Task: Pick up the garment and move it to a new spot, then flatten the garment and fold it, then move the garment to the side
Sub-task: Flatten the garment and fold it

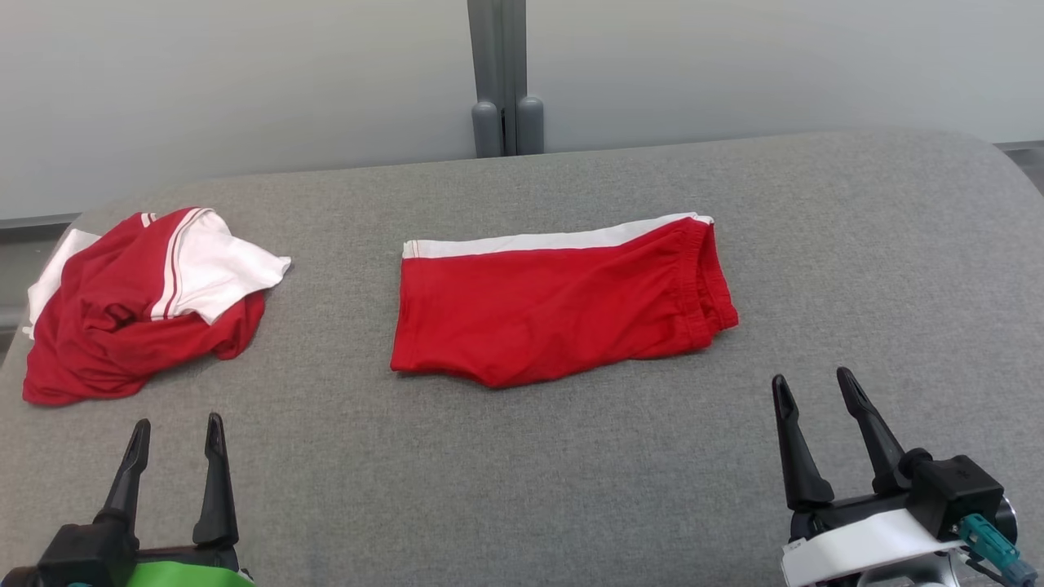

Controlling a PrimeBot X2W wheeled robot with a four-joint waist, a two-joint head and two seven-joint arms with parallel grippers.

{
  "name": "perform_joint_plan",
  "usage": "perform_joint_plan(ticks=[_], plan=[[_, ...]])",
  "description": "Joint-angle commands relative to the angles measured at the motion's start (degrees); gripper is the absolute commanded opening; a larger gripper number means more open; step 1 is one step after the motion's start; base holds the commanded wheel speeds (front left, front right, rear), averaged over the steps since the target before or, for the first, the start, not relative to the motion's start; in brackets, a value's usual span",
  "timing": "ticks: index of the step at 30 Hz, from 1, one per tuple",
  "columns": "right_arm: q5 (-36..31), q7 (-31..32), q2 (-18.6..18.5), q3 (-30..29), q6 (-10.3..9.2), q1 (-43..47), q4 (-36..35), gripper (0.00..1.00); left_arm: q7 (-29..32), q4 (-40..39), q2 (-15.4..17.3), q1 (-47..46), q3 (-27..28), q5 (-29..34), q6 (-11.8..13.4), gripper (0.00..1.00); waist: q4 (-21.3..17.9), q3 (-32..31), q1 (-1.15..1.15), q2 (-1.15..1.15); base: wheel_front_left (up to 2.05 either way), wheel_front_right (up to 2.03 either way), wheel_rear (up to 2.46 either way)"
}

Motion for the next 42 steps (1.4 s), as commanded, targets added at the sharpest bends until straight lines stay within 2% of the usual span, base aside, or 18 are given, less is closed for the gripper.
perform_joint_plan(ticks=[1, 12, 28, 35, 42], plan=[[0.1, 0.0, 0.0, -0.4, 0.01, 0.7, 0.1, 1.00, 0.0, -0.3, 0.0, 1.0, 0.4, 1.1, -0.4, 1.00, 0.1, -0.1, 0.00, 0.00, 0.00, 0.00, 0.00], [-1.0, -0.3, 0.3, -1.9, 0.01, 0.7, 1.0, 1.00, 0.0, 0.7, -1.6, 1.0, 2.1, 5.1, -3.4, 1.00, 0.2, -0.1, 0.00, 0.00, 0.00, 0.00, 0.00], [-2.0, -0.6, 0.5, -2.2, 0.01, -1.1, 3.4, 1.00, 0.0, 4.0, -3.4, -2.3, 3.1, 5.9, -4.9, 1.00, -0.1, 0.4, 0.00, 0.00, 0.00, 0.00, 0.00], [-3.8, 1.1, -0.2, -1.4, 0.01, -8.2, 7.5, 1.00, 0.0, 4.2, -4.6, -3.6, 3.4, 6.5, -5.2, 1.00, 0.8, 2.1, 0.00, 0.00, 0.00, 0.00, 0.00], [-6.3, 3.6, -1.6, -2.0, 0.01, -20.5, 18.2, 1.00, 0.0, 4.8, -6.2, -6.4, 2.3, 7.1, -5.8, 1.00, 3.7, 5.3, 0.00, 0.00, 0.00, 0.00, 0.00]])
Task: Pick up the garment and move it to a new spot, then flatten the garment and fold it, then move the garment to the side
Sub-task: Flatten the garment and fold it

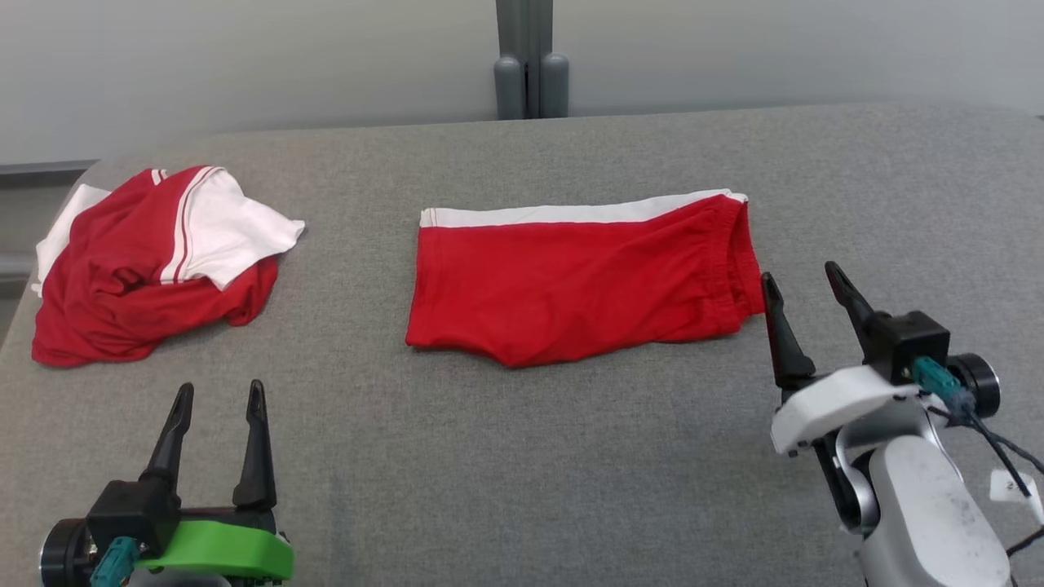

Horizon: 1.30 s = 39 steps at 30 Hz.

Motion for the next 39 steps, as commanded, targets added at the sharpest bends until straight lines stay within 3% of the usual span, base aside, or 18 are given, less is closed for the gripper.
perform_joint_plan(ticks=[1, 12, 26, 27, 28, 29, 30, 39], plan=[[-0.7, 0.6, -0.4, -0.3, 0.01, -2.6, 2.4, 1.00, 0.0, 0.2, -0.4, -1.5, -0.3, 0.3, -0.4, 1.00, 2.1, 2.2, 0.00, 0.00, 0.00, 0.00, 0.00], [-4.1, -0.5, -1.8, -5.6, 0.01, -18.2, 25.1, 1.00, 0.0, 1.9, -2.5, -7.2, -3.0, 0.7, -1.1, 1.00, 7.4, 9.4, 0.00, 0.00, 0.00, 0.00, 0.00], [-4.6, -4.3, -0.6, -12.0, 0.01, -24.1, 45.4, 1.00, 0.0, 3.6, -3.6, -9.6, -3.4, 1.3, -1.4, 1.00, 8.1, 11.2, 0.00, 0.00, 0.00, 0.00, 0.00], [-4.2, -4.4, -0.4, -12.1, 0.01, -24.5, 46.3, 0.89, 0.0, 3.6, -3.6, -9.7, -3.5, 1.3, -1.4, 1.00, 8.2, 11.3, 0.00, 0.00, 0.00, 0.00, 0.00], [-3.6, -4.5, -0.2, -12.2, 0.01, -24.9, 47.2, 0.38, 0.0, 3.7, -3.7, -9.8, -3.6, 1.3, -1.4, 1.00, 8.3, 11.4, 0.00, 0.00, 0.00, 0.00, 0.00], [-3.2, -4.7, -0.1, -12.3, 0.01, -25.2, 47.7, 0.08, 0.0, 3.7, -3.6, -9.9, -3.6, 1.3, -1.4, 1.00, 8.4, 11.5, 0.00, 0.00, 0.00, 0.00, 0.00], [-3.1, -4.8, -0.2, -12.2, 0.01, -25.5, 48.2, 0.00, 0.0, 3.8, -3.6, -9.8, -3.6, 1.3, -1.4, 1.00, 8.4, 11.4, 0.00, 0.00, 0.00, 0.00, 0.00], [-0.6, -5.6, -5.3, -10.5, -0.07, -24.0, 46.7, 0.00, 0.0, 3.9, -3.4, -7.0, -1.7, 1.8, -1.4, 1.00, 5.7, 8.6, 0.00, 0.00, 0.00, 0.00, 0.00]])
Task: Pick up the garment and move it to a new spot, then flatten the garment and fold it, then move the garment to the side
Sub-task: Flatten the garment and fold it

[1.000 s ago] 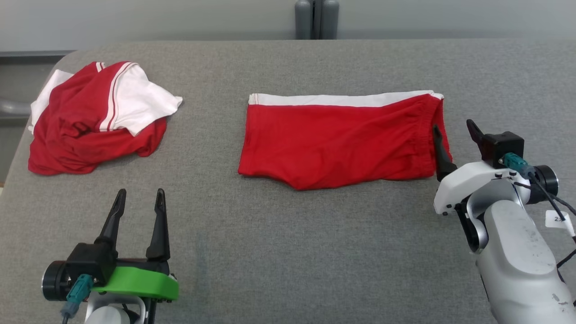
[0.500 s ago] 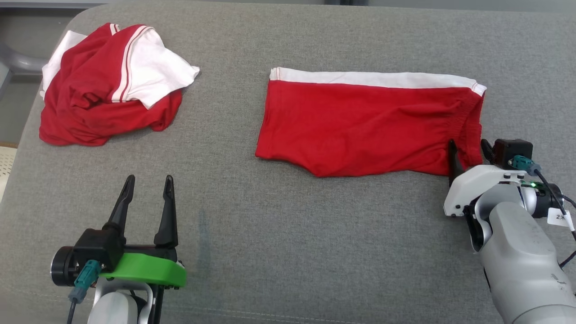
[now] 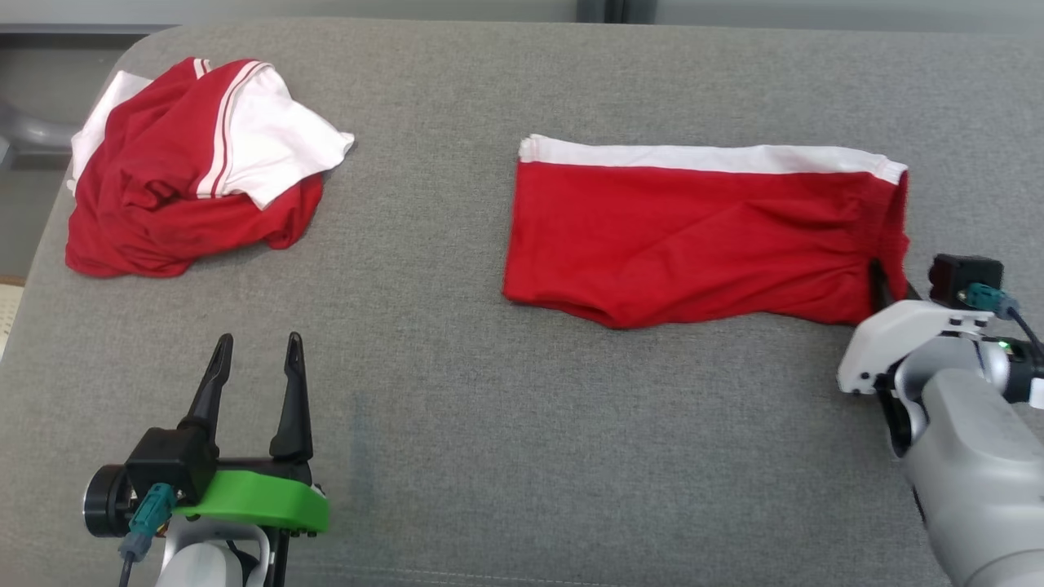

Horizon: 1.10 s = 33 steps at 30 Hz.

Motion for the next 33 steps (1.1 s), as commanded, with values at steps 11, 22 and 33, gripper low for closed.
perform_joint_plan(ticks=[11, 22, 33], plan=[[7.0, 1.3, -9.6, 5.9, -0.14, 3.6, -3.3, 0.00, 0.0, -1.0, 0.0, 2.2, 0.0, 0.7, -0.2, 1.00, -4.7, -3.4, 0.00, 0.00, 0.00, 0.00, 0.00], [17.3, 10.2, -6.6, 18.9, -0.13, -0.3, -14.0, 0.00, 0.0, 0.4, -0.3, 2.3, -0.6, 0.2, -0.2, 1.00, -5.9, -4.7, 0.00, 0.00, 0.00, 0.00, 0.00], [23.1, 16.4, -1.9, 26.3, -0.12, 0.0, -23.0, 0.00, 0.0, 0.8, -0.6, 1.7, -1.3, -0.4, -0.2, 1.00, -3.8, -4.5, 0.00, 0.00, 0.00, 0.00, 0.00]])
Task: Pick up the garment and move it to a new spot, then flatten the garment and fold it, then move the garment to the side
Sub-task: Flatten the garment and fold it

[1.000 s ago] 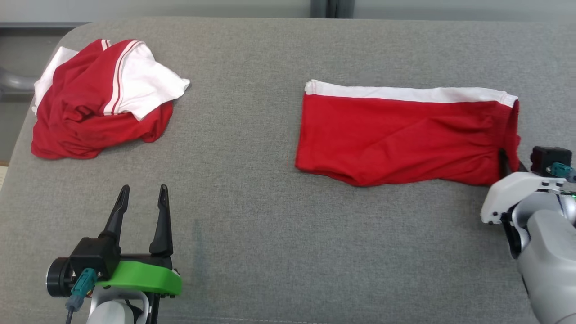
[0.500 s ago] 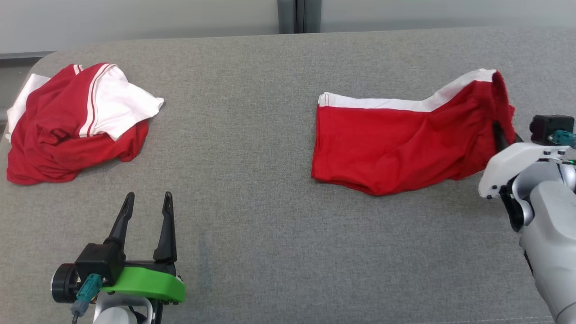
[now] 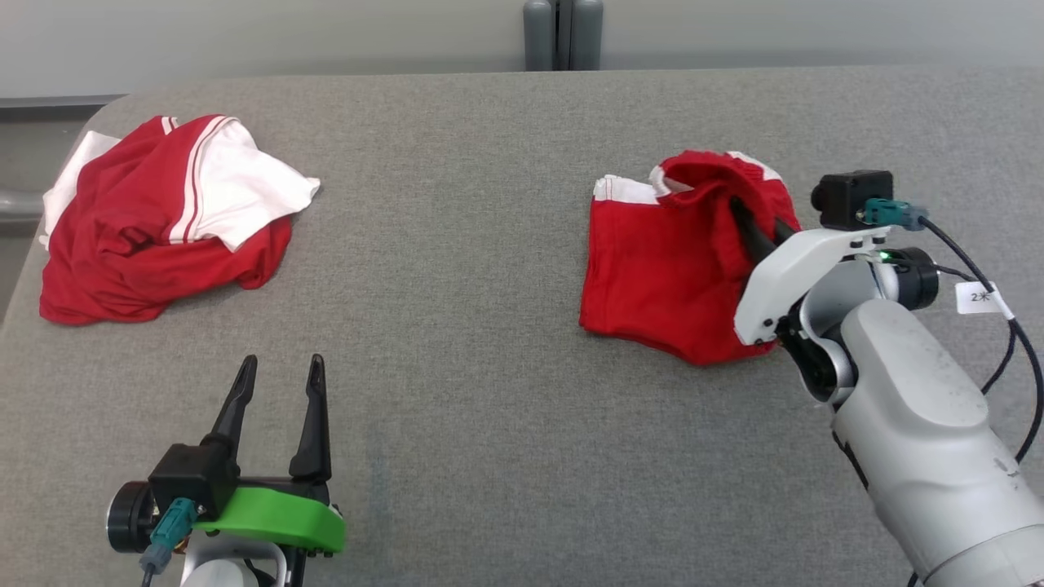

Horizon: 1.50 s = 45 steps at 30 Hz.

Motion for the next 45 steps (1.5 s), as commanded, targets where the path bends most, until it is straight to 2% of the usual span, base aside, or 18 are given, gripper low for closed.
perform_joint_plan(ticks=[1, 11, 12, 13, 14, 19, 25, 34, 39, 45], plan=[[0.2, 0.5, 0.8, 0.4, -0.05, 0.0, -0.5, 0.00, 0.0, 0.1, 0.0, -0.4, 0.0, -0.3, -0.1, 1.00, 0.6, 0.5, 0.00, 0.00, 0.00, 0.00, 0.00], [-2.8, -2.4, 5.6, -1.4, -0.05, -0.7, 3.8, 0.00, 0.0, 0.9, -0.1, -2.4, -1.1, -1.2, -0.1, 1.00, 3.0, 2.1, 0.00, 0.00, 0.00, 0.00, 0.00], [-3.1, -3.0, 5.8, -1.6, -0.04, -0.9, 4.3, 0.07, 0.0, 0.9, -0.1, -2.5, -1.2, -1.2, -0.1, 1.00, 3.1, 2.2, 0.00, 0.00, 0.00, 0.00, 0.00], [-3.4, -3.7, 6.1, -1.7, -0.04, -1.0, 5.0, 0.40, 0.0, 1.0, -0.1, -2.6, -1.4, -1.4, 0.0, 1.00, 3.3, 2.3, 0.00, 0.00, 0.00, 0.00, 0.00], [-3.8, -4.1, 6.4, -1.5, -0.04, -1.0, 5.9, 1.00, 0.0, 1.1, -0.1, -2.7, -1.6, -1.6, 0.2, 1.00, 3.4, 2.4, 0.00, 0.00, 0.00, 0.00, 0.00], [-4.2, -7.5, 6.5, -0.6, -0.05, -1.2, 6.6, 1.00, 0.0, 1.1, -0.1, -2.2, -1.3, -1.5, 0.5, 1.00, 3.2, 2.0, 0.00, 0.00, 0.00, 0.00, 0.00], [-2.5, -12.6, 3.1, 0.1, -0.05, 1.4, 2.8, 1.00, 0.0, 0.8, -0.1, -0.9, 0.1, -1.0, 0.6, 1.00, 1.9, 0.8, 0.00, 0.00, 0.00, 0.00, 0.00], [-2.7, -15.9, -3.7, -7.2, -0.04, 7.5, -5.0, 1.00, 0.0, -1.1, -0.1, 0.2, 1.0, -0.4, 0.8, 1.00, 0.8, 0.0, 0.00, 0.00, 0.00, 0.00, 0.00], [-4.8, -16.4, -4.0, -11.7, -0.04, 11.5, -9.0, 1.00, 0.0, -1.8, -0.1, 0.8, 1.3, 0.1, 0.9, 1.00, 0.7, -0.4, 0.00, 0.00, 0.00, 0.00, 0.00], [-6.9, -16.4, -1.7, -15.4, -0.04, 17.4, -16.1, 1.00, 0.0, -2.3, -0.1, 1.4, 1.4, 0.6, 1.1, 1.00, 0.8, -1.0, 0.00, 0.00, 0.00, 0.00, 0.00]])
